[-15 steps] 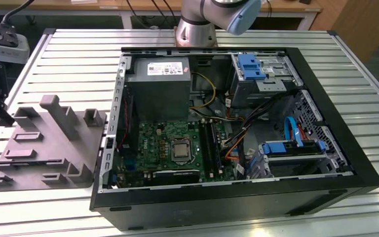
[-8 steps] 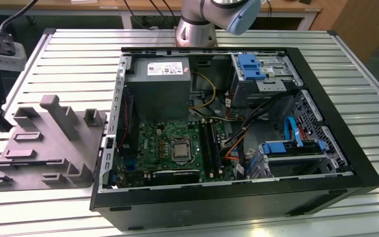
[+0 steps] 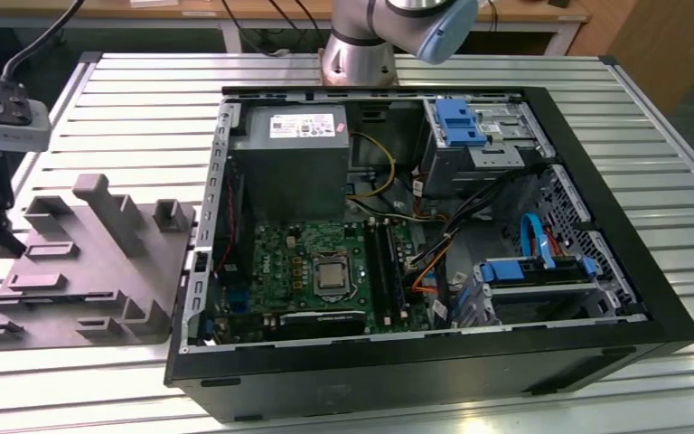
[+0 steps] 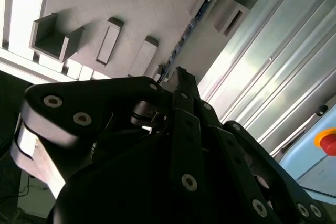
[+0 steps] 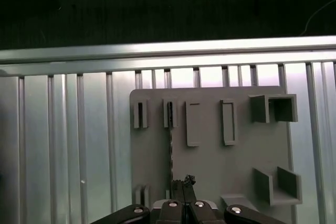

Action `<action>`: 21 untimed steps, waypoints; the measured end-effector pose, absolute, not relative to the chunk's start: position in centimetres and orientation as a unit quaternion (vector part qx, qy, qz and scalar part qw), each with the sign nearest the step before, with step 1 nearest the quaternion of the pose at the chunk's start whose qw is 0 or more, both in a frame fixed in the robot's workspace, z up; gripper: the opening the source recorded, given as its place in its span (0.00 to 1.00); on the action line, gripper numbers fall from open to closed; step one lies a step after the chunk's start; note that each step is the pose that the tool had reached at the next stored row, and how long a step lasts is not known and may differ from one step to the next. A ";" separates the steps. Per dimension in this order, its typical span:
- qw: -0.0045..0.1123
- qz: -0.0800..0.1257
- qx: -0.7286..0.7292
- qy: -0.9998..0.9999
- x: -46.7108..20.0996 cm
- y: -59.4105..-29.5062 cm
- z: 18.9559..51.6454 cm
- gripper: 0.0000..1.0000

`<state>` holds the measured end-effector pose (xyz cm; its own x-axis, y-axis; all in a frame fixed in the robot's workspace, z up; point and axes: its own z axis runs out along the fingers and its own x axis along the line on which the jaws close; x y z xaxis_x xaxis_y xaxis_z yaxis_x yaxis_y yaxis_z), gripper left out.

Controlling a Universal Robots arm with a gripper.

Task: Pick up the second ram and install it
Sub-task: 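Pick up the second ram and move it above second insertion slot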

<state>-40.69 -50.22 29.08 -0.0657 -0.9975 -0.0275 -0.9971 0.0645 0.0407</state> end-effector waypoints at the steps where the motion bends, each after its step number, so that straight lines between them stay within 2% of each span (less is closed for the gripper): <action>1: 0.004 -0.024 0.684 -0.729 -40.7 -50.3 28.9 0.10; 21: 0.002 -0.027 0.693 -0.721 -41.2 -50.5 26.5 0.10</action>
<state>-41.17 -50.45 26.51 -0.0405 -0.9986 -0.0348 -0.9984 0.0390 0.0410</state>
